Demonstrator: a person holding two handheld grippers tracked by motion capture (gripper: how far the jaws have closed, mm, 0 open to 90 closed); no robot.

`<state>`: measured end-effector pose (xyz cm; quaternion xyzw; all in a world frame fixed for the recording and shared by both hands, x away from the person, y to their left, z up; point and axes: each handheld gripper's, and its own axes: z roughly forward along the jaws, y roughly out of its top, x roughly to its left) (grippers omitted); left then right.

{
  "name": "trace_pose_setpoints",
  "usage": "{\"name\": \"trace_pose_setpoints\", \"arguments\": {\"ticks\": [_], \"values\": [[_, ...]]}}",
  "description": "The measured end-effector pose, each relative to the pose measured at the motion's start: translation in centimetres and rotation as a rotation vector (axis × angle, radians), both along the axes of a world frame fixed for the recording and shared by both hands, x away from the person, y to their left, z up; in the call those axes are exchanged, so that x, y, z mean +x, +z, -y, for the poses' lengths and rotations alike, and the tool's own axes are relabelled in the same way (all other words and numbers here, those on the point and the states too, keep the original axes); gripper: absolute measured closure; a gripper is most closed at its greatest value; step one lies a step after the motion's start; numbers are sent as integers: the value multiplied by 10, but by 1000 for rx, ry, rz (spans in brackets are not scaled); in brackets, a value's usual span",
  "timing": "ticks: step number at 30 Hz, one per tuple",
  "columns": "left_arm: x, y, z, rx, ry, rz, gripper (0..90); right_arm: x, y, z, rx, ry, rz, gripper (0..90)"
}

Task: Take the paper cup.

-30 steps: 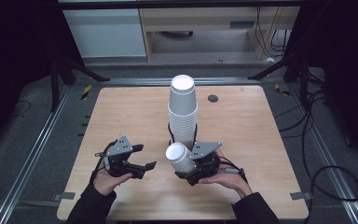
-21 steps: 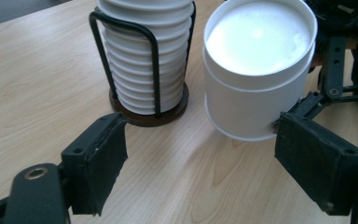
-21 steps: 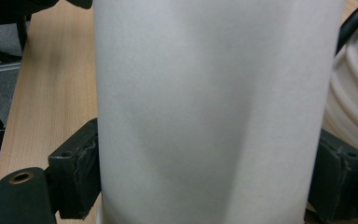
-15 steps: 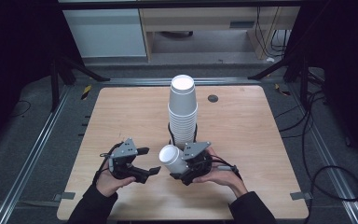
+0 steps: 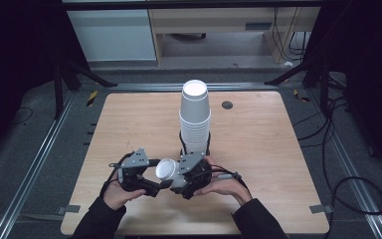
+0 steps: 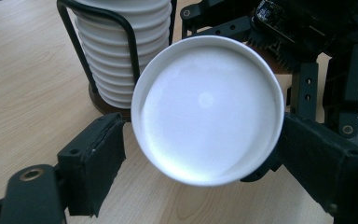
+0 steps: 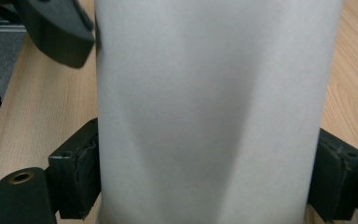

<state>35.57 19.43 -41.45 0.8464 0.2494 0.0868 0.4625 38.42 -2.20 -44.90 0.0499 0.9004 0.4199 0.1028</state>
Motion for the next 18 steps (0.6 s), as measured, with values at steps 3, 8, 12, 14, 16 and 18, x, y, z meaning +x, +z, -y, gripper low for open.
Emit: {"name": "trace_pose_setpoints", "arguments": {"ticks": [3, 8, 12, 14, 16, 18], "values": [[1, -1, 1, 4, -2, -6, 147, -1, 0, -3, -13, 12, 6, 141], [1, -3, 2, 10, -7, -11, 150, -3, 0, -10, -31, 24, 11, 141], [1, -4, 3, 19, -8, -12, 157, -1, -1, -13, -36, 22, 8, 141], [1, -4, 4, 24, -5, -8, 167, -1, 0, -13, -34, 16, 0, 141], [1, -4, 3, 20, -5, -10, 170, -1, 1, -14, -29, 19, 0, 141], [1, -4, 3, 16, -6, -12, 175, -1, 2, -14, -32, 17, -2, 140]]}}
